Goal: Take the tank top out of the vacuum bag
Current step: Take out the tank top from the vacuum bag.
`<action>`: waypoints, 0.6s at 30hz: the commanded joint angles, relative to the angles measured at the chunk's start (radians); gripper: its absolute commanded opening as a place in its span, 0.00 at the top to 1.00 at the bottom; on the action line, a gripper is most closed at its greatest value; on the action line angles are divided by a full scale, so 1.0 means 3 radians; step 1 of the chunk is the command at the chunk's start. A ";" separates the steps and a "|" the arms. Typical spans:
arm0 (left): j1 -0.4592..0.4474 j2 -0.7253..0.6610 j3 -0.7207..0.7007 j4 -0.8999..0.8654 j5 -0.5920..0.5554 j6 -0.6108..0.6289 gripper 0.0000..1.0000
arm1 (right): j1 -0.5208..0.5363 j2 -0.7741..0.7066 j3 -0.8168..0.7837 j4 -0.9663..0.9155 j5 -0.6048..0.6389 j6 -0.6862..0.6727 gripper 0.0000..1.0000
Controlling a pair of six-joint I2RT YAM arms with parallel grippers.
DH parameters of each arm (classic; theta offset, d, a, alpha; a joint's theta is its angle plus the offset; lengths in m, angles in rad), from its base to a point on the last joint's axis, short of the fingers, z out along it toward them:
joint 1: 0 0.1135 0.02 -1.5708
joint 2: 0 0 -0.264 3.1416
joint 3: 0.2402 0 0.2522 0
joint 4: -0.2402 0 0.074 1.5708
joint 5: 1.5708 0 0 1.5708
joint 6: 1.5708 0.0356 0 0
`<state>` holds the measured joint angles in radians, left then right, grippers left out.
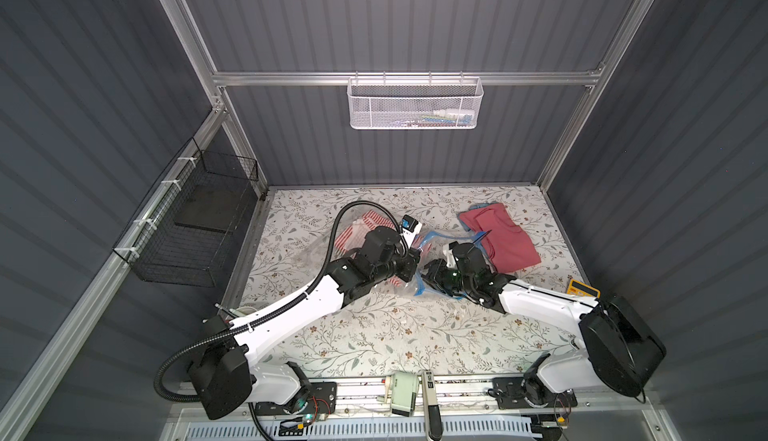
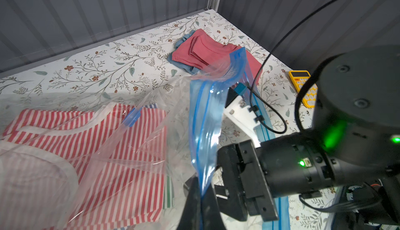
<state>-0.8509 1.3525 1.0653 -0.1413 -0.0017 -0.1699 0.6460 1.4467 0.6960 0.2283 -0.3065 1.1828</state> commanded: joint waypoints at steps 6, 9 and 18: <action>0.0006 -0.0123 0.0017 0.0091 0.0162 -0.0015 1.00 | 0.0018 0.0360 0.0230 0.0244 -0.0215 0.0215 0.63; 0.0006 -0.0159 0.0008 0.0078 0.0167 0.0000 1.00 | 0.0019 0.0538 0.0252 0.0344 -0.0243 0.0359 0.62; 0.0007 -0.0207 -0.0066 0.0137 0.0164 -0.0022 1.00 | 0.0010 0.0712 0.0334 0.0149 0.0077 0.0676 0.64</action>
<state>-0.8509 1.3174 1.0599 -0.1318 0.0280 -0.1699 0.6487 1.6535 0.7681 0.2974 -0.3302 1.3437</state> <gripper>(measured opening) 0.049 0.370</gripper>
